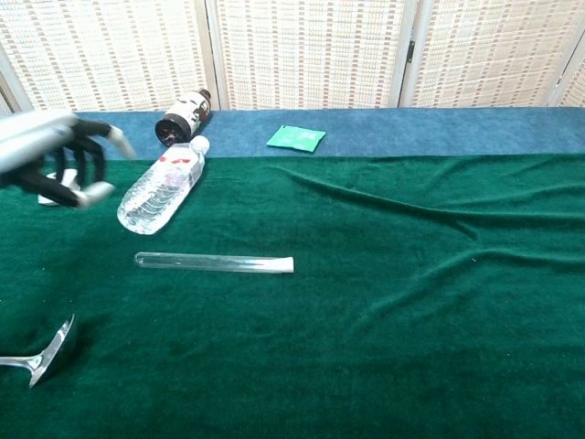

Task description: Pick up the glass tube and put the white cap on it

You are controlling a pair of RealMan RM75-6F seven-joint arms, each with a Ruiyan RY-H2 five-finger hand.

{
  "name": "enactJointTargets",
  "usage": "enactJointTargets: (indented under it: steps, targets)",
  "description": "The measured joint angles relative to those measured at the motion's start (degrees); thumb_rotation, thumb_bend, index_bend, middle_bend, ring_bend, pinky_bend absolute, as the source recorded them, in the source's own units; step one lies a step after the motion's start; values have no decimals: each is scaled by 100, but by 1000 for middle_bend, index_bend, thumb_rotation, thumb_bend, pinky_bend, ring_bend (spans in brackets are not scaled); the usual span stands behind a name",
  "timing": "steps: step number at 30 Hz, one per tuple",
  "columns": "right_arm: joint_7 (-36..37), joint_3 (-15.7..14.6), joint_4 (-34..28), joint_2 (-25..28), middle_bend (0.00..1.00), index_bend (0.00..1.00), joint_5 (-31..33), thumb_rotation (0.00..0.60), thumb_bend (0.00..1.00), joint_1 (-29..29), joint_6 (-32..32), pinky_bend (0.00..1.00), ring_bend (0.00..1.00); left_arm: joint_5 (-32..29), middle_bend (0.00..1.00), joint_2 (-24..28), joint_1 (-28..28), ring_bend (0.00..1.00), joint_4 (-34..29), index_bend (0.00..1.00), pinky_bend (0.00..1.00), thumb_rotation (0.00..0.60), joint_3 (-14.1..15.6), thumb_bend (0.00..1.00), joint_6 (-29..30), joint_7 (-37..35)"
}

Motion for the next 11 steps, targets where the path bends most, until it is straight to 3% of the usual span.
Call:
enactJointTargets:
  steps: [3, 11]
  targets:
    - [-114, -75, 28, 56, 25, 65, -147, 542, 344, -193, 240, 36, 61, 148, 329, 299, 477, 286, -124, 316, 311, 600, 96, 450, 614, 34]
    - [513, -308, 305, 77, 7, 38, -696, 544, 344, -961, 910, 11, 34, 569, 283, 831, 1382, 241, -528, 306, 220, 600, 416, 447, 1552, -118]
